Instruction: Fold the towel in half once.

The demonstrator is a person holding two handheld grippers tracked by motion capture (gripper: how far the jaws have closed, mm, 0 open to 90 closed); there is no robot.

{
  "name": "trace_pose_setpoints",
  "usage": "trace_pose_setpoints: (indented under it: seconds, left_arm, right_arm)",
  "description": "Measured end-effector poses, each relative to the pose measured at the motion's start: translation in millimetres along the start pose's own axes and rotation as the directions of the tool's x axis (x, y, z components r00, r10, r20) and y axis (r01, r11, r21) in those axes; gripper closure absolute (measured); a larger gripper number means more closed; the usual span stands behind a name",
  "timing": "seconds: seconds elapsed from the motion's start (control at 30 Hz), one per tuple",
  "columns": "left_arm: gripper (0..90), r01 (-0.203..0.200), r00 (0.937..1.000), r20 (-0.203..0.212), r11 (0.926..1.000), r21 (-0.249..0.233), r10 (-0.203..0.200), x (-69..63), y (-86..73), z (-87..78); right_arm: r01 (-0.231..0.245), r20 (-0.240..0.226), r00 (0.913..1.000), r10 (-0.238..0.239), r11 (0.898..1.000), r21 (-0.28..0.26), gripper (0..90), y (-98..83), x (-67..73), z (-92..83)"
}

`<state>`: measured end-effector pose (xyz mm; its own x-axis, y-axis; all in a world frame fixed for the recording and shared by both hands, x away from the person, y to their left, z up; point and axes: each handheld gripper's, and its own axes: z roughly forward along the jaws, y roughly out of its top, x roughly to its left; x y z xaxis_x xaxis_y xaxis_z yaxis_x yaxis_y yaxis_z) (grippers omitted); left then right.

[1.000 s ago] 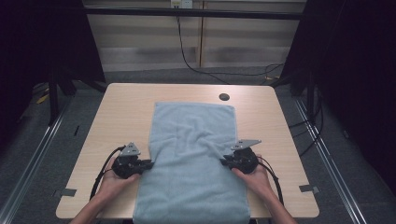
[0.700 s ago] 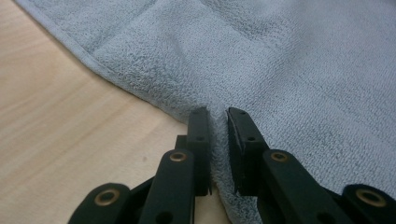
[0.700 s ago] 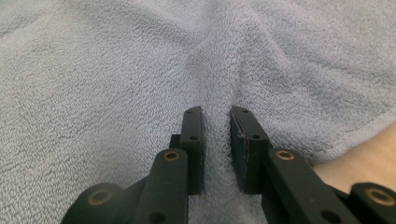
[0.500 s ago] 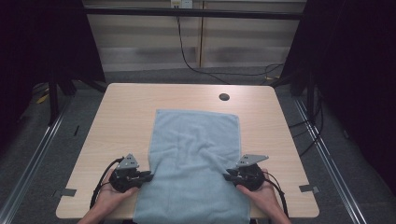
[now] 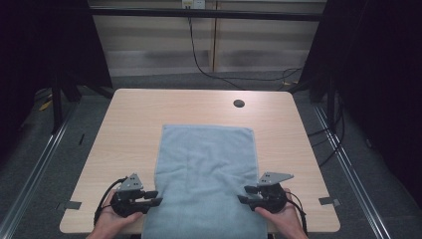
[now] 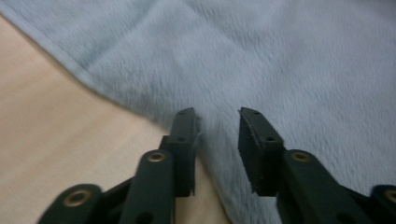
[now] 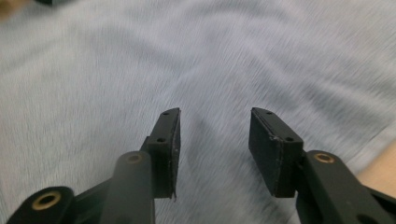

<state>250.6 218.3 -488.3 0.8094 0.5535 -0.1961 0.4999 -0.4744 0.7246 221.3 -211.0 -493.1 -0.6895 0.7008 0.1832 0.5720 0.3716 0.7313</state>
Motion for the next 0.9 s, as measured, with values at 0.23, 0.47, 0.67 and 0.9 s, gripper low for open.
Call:
trace_pose_setpoints:
  seconds: [0.23, 0.47, 0.67, 0.9]
  left_arm:
    - [51.8, 0.038, 0.9979, -0.052, 0.9991, -0.018, -0.039, 32.5, 33.1, 15.2]
    - [54.1, 0.042, 0.9963, -0.072, 0.9982, -0.043, -0.045, 56.6, 60.0, 24.1]
    - [51.9, 0.039, 0.9930, -0.110, 0.9986, -0.036, -0.043, 65.6, 70.4, 56.7]
    - [59.5, -0.051, 0.9914, -0.119, 0.9983, 0.028, 0.054, 53.1, 55.0, 64.0]
  right_arm:
    - [-0.008, 0.052, 0.9986, 0.010, 0.999, -0.032, 50.3, 26.4, -25.7, 6.8]
    - [-0.040, 0.078, 0.9961, 0.042, 0.999, -0.031, 44.4, 51.6, -53.2, 26.6]
    - [-0.025, 0.127, 0.9916, 0.023, 1.000, 0.014, 40.1, 65.4, -67.0, 51.7]
    - [0.015, 0.153, 0.9879, -0.023, 0.998, 0.054, 36.6, 59.1, -60.7, 65.6]
